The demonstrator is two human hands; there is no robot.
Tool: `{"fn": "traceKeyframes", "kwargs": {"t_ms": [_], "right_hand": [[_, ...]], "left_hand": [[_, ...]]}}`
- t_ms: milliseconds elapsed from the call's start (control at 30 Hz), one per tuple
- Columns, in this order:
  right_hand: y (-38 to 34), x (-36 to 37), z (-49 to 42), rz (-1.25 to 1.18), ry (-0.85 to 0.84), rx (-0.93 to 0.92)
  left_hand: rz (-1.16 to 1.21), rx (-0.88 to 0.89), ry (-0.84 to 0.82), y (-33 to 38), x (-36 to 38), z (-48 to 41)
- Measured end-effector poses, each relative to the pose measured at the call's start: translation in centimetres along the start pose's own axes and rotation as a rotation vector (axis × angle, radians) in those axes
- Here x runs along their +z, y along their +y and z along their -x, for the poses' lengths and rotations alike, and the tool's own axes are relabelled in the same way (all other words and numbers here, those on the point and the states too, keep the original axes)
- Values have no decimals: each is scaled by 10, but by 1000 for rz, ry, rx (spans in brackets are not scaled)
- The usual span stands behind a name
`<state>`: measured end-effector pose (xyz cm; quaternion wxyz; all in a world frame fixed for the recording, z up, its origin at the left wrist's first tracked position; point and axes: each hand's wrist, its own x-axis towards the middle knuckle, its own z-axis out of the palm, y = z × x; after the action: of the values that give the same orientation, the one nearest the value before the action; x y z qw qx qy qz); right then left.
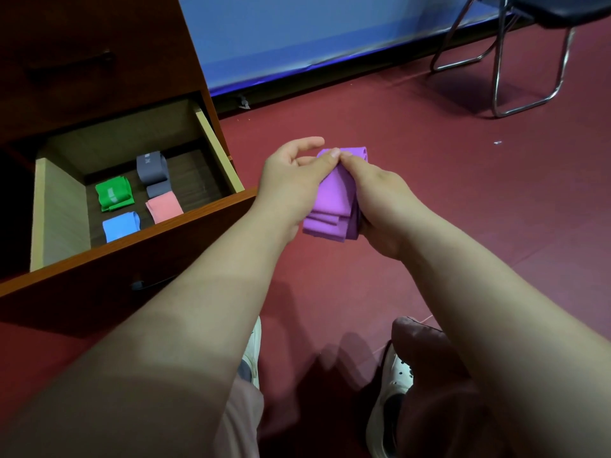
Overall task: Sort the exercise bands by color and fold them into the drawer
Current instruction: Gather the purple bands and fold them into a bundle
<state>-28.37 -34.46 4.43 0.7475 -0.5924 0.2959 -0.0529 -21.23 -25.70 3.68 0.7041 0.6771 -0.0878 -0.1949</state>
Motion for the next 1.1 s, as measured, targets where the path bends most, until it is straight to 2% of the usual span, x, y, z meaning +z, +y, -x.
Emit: {"fn": "traceKeyframes", "kwargs": {"t_ms": [200, 533, 867, 967, 1100], "right_hand": [[2, 3, -1, 13, 58, -24], [0, 8, 1, -153, 83, 98], [-1, 2, -1, -245, 118, 185], [0, 0, -2, -241, 152, 192], [0, 2, -3, -239, 100, 259]], "left_hand": [[-4, -2, 40, -3, 10, 6], [-79, 20, 125, -9, 13, 5], [-112, -23, 86, -6, 17, 8], [-28, -97, 72, -2, 15, 9], [145, -322, 66, -1, 7, 6]]}}
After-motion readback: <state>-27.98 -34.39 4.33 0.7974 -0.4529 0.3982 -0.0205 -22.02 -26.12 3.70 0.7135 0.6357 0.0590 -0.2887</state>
